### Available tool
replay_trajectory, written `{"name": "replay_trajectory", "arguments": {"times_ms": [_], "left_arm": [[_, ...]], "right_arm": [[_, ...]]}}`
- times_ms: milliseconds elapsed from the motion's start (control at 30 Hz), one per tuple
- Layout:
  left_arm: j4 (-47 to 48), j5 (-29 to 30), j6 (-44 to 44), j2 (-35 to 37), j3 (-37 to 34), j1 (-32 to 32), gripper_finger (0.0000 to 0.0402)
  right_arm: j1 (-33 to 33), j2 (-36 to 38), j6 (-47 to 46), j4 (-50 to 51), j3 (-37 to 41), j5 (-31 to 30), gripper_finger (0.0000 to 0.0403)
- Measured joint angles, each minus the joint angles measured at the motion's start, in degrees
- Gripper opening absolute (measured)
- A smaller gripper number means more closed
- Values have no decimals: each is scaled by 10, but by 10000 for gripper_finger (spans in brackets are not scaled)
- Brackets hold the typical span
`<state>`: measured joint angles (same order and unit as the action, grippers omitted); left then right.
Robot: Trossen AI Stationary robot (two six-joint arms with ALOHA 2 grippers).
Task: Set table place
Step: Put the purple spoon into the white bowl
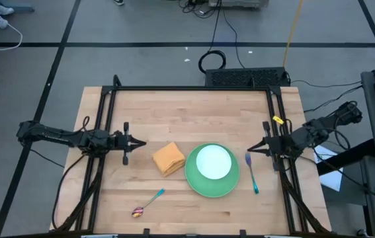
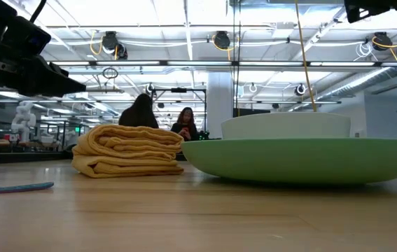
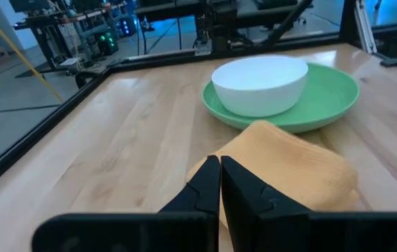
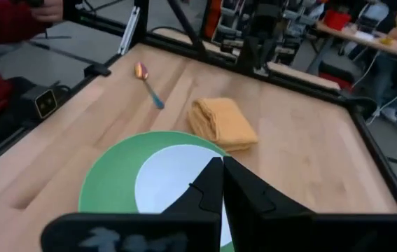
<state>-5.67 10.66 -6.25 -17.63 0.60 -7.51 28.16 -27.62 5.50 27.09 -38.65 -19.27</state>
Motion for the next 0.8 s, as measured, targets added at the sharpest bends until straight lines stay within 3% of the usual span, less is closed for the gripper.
{"name": "replay_trajectory", "arguments": {"times_ms": [333,567,800], "left_arm": [[-10,0,6,0,0,0,19],[-18,28,7,0,0,0,19],[-19,32,21,0,0,0,19]], "right_arm": [[0,100,17,34,0,3,0],[0,170,14,55,0,46,0],[0,197,8,71,0,46,0]]}}
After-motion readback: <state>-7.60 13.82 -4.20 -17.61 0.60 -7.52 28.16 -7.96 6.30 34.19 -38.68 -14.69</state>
